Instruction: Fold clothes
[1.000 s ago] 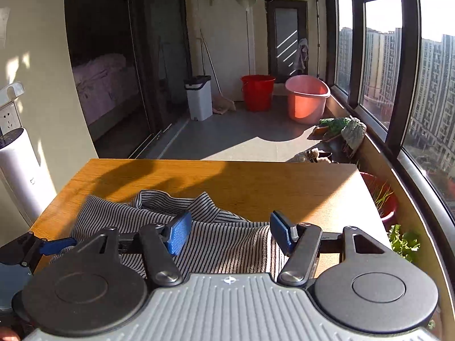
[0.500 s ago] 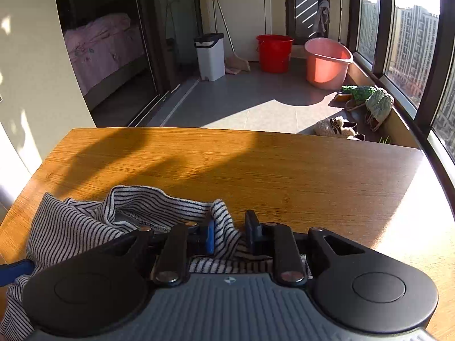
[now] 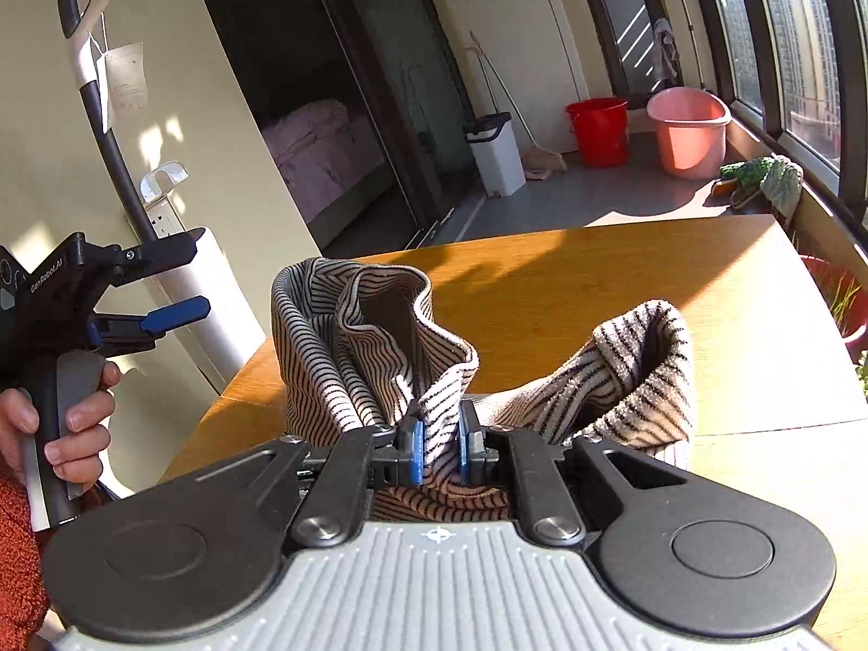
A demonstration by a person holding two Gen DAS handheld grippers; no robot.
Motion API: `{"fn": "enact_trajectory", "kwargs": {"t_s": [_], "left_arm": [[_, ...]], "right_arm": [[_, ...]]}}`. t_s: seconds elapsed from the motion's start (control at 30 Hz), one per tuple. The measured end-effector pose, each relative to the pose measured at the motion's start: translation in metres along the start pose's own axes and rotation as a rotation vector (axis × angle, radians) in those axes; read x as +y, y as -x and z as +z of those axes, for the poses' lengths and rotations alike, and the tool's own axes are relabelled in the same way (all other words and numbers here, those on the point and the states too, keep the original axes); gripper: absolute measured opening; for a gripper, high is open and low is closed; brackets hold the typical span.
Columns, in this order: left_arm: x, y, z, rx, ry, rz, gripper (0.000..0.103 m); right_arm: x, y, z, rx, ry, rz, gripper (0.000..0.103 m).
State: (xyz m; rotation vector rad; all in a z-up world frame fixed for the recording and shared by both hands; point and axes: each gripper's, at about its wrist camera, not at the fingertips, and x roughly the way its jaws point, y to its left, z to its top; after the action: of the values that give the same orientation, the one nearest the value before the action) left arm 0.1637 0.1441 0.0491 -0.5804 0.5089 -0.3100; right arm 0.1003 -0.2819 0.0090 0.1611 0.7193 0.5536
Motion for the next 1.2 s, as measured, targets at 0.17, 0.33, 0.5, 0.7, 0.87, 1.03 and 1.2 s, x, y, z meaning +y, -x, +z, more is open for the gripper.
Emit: {"fn": "enact_trajectory", "kwargs": {"t_s": [0.17, 0.33, 0.5, 0.7, 0.87, 1.03, 1.2], "left_arm": [[-0.020, 0.001, -0.020, 0.062, -0.095, 0.013, 0.103], [-0.040, 0.009, -0.047, 0.137, -0.275, 0.076, 0.103], [-0.031, 0.007, -0.069, 0.274, -0.199, 0.056, 0.103], [-0.003, -0.004, -0.090, 0.381, -0.042, 0.058, 0.101], [0.021, -0.022, -0.086, 0.415, 0.164, -0.005, 0.075], [0.005, -0.027, -0.055, 0.293, 0.043, 0.007, 0.064], [0.022, -0.019, -0.069, 0.329, -0.053, 0.108, 0.069]], "right_arm": [[0.009, 0.007, -0.056, 0.053, 0.007, -0.008, 0.013], [0.015, 0.045, -0.056, -0.001, 0.067, 0.017, 0.018], [0.012, 0.096, -0.041, -0.268, 0.106, -0.169, 0.077], [-0.032, 0.059, -0.045, -0.144, -0.134, -0.160, 0.075], [-0.042, 0.029, -0.069, -0.043, -0.241, -0.165, 0.034], [-0.033, 0.047, -0.046, -0.144, -0.214, -0.109, 0.023], [-0.032, 0.048, -0.064, -0.074, -0.173, -0.145, 0.023]]}}
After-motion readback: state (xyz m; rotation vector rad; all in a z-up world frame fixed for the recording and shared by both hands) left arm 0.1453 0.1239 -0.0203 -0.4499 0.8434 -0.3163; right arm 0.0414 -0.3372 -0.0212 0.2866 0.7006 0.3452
